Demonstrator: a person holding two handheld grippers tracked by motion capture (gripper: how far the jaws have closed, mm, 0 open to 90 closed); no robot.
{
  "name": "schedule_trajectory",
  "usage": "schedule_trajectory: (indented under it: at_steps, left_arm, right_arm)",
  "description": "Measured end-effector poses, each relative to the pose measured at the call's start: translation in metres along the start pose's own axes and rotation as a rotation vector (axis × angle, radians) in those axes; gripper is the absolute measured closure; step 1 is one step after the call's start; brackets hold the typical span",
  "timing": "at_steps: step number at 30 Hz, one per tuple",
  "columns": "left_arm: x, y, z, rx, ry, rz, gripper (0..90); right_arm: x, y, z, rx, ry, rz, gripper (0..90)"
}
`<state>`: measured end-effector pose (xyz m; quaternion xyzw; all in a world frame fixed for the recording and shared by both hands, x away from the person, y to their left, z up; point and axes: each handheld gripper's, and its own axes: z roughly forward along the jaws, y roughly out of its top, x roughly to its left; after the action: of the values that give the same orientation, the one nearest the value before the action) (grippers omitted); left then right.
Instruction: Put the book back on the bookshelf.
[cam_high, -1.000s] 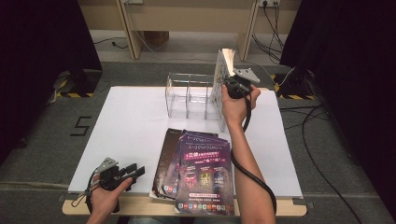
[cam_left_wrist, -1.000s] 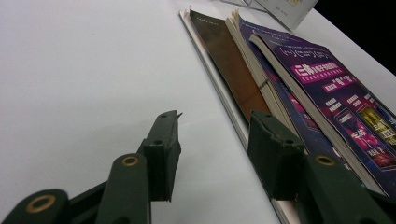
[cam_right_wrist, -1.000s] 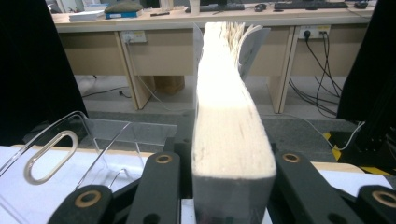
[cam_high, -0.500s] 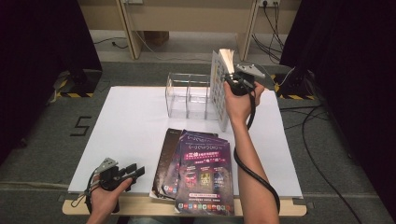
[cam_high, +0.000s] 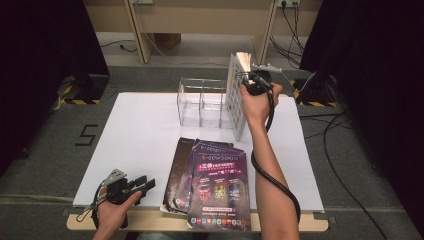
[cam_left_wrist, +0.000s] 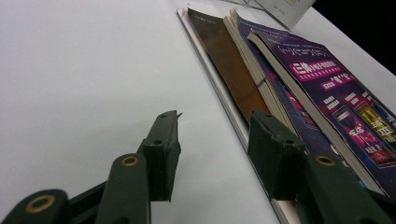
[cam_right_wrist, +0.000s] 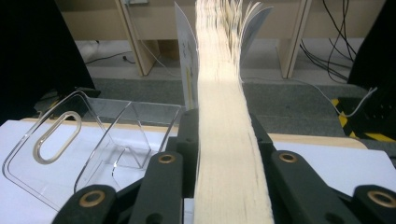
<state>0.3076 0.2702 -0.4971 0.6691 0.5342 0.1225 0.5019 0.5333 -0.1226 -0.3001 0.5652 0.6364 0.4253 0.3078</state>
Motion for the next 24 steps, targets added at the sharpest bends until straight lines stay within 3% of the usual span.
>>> schedule_trajectory:
  at_steps: [6, 15, 24]
  left_arm:
    - [0.002, 0.0, 0.0, -0.001, 0.001, -0.006, 52.6]
    - [0.002, 0.001, 0.0, -0.005, -0.001, -0.008, 52.6]
    - [0.002, 0.001, -0.001, -0.006, -0.004, 0.0, 52.6]
  right_arm:
    - [-0.003, -0.005, 0.0, -0.051, 0.01, 0.046, 74.4]
    - [0.002, -0.002, 0.001, -0.137, -0.001, 0.056, 74.4]
    - [0.004, -0.014, 0.008, -0.146, -0.043, 0.037, 74.3]
